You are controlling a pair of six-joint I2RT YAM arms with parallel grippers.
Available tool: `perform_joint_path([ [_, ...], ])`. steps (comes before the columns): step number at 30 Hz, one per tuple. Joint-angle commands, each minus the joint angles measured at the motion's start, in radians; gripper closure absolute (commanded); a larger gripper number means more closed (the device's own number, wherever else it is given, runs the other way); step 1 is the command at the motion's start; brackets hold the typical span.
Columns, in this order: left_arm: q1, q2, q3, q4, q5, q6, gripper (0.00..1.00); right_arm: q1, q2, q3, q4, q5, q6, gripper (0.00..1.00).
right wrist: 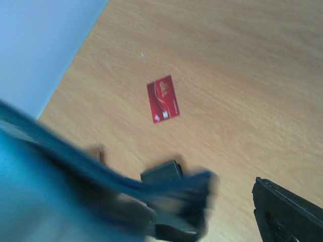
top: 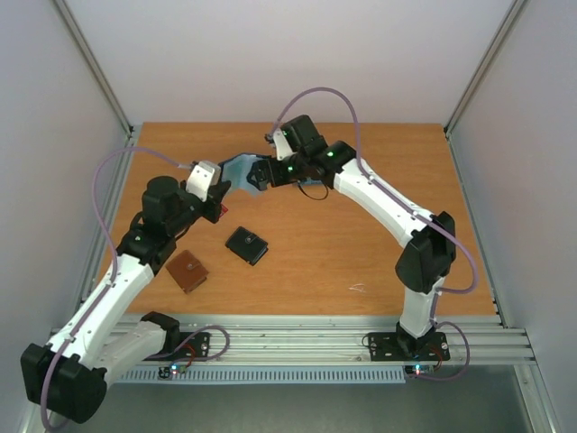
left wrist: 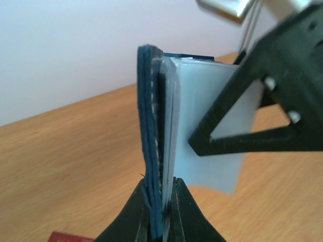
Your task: Take the credit cards out of the card holder
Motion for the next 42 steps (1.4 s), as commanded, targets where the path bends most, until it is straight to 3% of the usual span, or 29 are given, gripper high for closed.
perform_joint_path([
  [1,0.034,-0.038,-0.013,0.166,0.220,-0.187,1.00,-0.083,-0.157,-0.200,0.173,-0.159,-0.017,0.02],
  [6,0.086,-0.036,-0.059,0.334,0.535,-0.352,1.00,-0.197,-0.282,-0.407,0.454,-0.599,0.044,0.04],
  [10,0.099,-0.010,-0.062,0.429,0.648,-0.434,1.00,-0.199,-0.290,-0.391,0.417,-0.724,-0.003,0.10],
  [13,0.099,0.005,-0.057,0.462,0.686,-0.486,1.00,-0.199,-0.287,-0.378,0.393,-0.759,-0.018,0.20],
  [18,0.105,0.009,-0.055,0.471,0.700,-0.522,1.00,-0.200,-0.297,-0.367,0.380,-0.800,-0.032,0.62],
  [21,0.110,0.008,-0.054,0.470,0.701,-0.539,1.00,-0.199,-0.312,-0.352,0.336,-0.794,-0.066,0.94],
  [22,0.113,0.008,-0.053,0.468,0.699,-0.545,0.99,-0.200,-0.314,-0.343,0.310,-0.790,-0.085,0.99],
  [27,0.135,0.003,-0.055,0.465,0.686,-0.554,0.84,-0.200,-0.310,-0.275,0.178,-0.803,-0.172,0.99],
  [29,0.144,0.005,-0.056,0.466,0.686,-0.550,0.89,-0.200,-0.308,-0.254,0.131,-0.806,-0.204,0.99],
  [30,0.146,0.006,-0.056,0.467,0.685,-0.545,0.97,-0.200,-0.308,-0.246,0.112,-0.808,-0.219,0.99],
  [33,0.146,0.011,-0.054,0.473,0.696,-0.536,1.00,-0.200,-0.301,-0.225,0.058,-0.794,-0.241,0.95],
  [34,0.146,0.012,-0.052,0.472,0.695,-0.537,1.00,-0.200,-0.300,-0.217,0.045,-0.776,-0.247,0.91],
  [35,0.146,0.014,-0.047,0.456,0.675,-0.538,1.00,-0.202,-0.303,-0.213,0.031,-0.737,-0.247,0.82],
  [38,0.136,0.010,-0.005,0.237,0.459,-0.470,1.00,-0.232,-0.306,-0.184,-0.040,-0.488,-0.216,0.56],
  [42,0.073,0.010,0.010,0.030,0.000,-0.172,1.00,-0.268,-0.285,-0.090,-0.178,-0.152,-0.143,0.59],
])
